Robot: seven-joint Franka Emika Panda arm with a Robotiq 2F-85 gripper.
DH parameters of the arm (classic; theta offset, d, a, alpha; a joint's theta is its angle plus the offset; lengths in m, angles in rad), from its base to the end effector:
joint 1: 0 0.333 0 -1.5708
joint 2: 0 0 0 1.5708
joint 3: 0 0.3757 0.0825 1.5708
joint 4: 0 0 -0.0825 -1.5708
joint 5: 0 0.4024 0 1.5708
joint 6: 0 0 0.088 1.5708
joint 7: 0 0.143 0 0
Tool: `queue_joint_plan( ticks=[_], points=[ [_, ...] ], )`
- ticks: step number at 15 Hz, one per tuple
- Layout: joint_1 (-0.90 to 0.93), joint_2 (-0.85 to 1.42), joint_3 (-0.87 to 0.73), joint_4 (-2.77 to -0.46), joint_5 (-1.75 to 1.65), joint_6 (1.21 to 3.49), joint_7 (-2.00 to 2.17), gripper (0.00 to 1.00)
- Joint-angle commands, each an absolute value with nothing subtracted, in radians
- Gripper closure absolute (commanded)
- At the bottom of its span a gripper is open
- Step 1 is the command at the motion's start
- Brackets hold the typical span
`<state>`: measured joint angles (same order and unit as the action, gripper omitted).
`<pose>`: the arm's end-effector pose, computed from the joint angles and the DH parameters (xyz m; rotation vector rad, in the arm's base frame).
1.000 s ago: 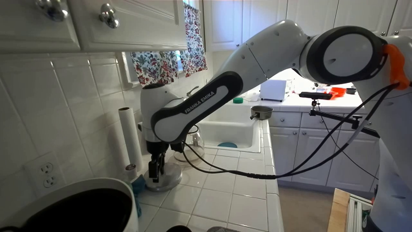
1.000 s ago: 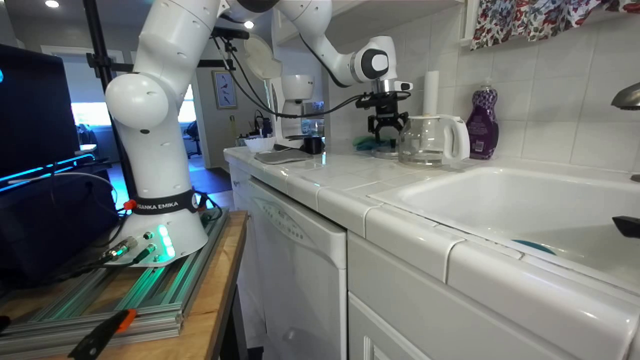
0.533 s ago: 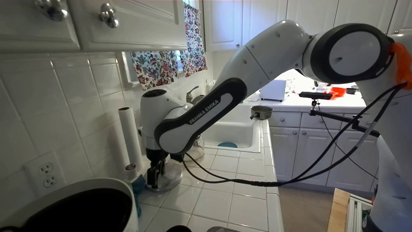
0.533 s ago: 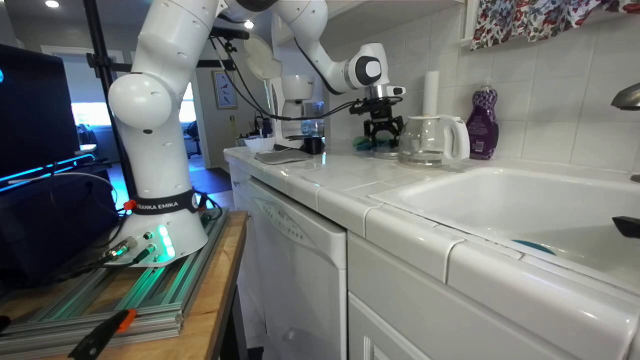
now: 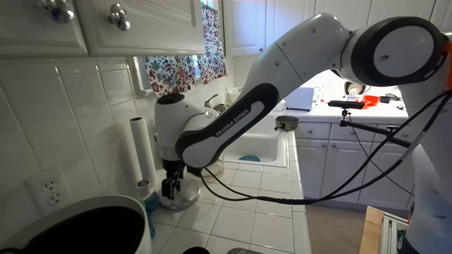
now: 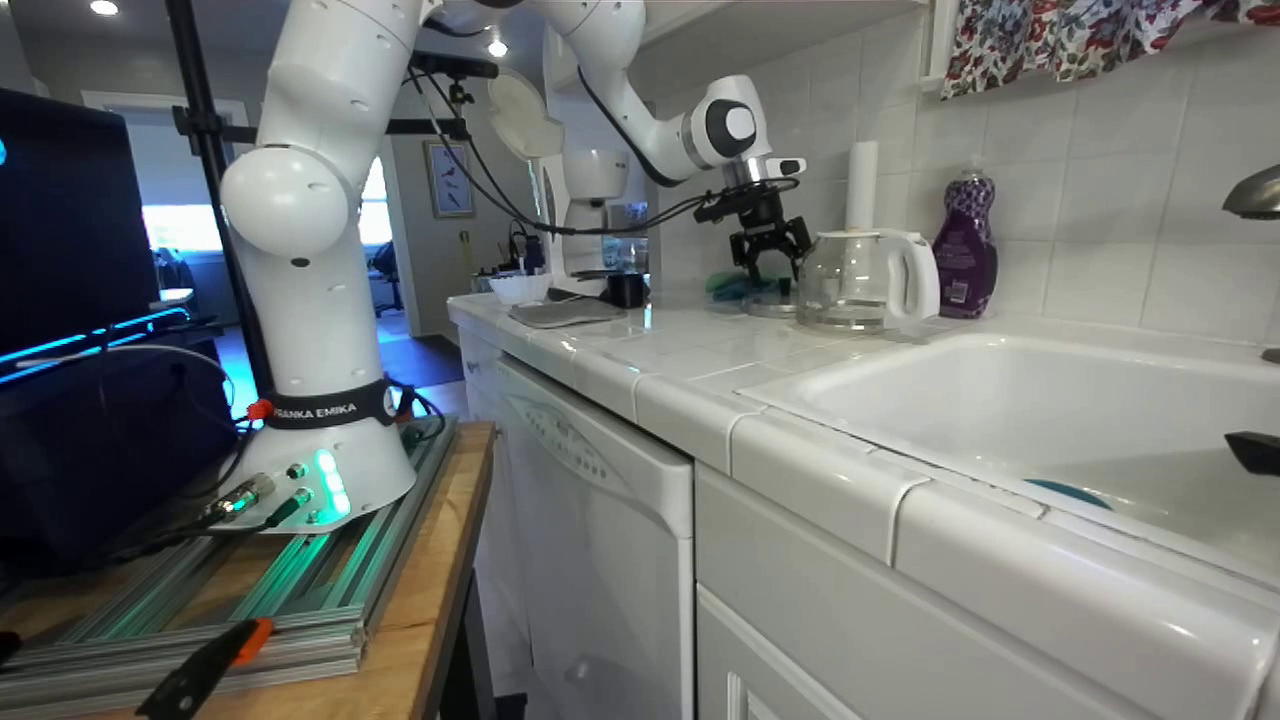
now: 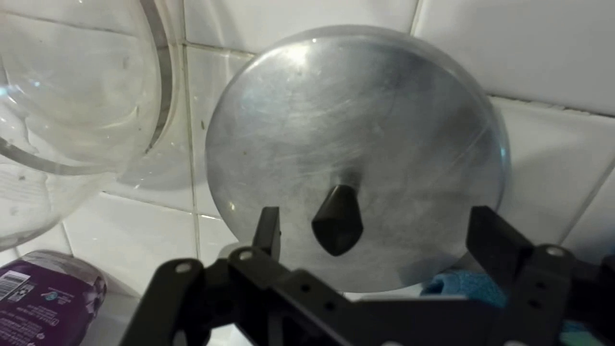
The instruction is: Put the lid over the pot
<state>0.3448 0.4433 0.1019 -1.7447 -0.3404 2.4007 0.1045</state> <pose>0.6652 0.2980 0.3527 2.8557 0.8131 0.3975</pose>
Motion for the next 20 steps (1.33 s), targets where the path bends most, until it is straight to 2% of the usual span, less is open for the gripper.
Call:
queue_joint_plan(
  ticks=[1,10,12,13,14,15,16,20],
  points=[
    [0.355,0.410,0.087,-1.813,-0.371,2.463,0.174,0.00],
    [0.355,0.377,0.050,-1.895,-0.382,2.572,0.219,0.00],
    [0.356,0.369,0.045,-1.901,-0.387,2.579,0.221,0.04],
    [0.357,0.367,0.044,-1.900,-0.391,2.580,0.223,0.13],
    [0.357,0.365,0.043,-1.900,-0.394,2.583,0.224,0.28],
    [0.356,0.366,0.043,-1.902,-0.395,2.591,0.226,0.29],
    [0.355,0.367,0.044,-1.902,-0.395,2.599,0.228,0.36],
    [0.354,0.374,0.044,-1.906,-0.389,2.635,0.234,0.65]
  ],
)
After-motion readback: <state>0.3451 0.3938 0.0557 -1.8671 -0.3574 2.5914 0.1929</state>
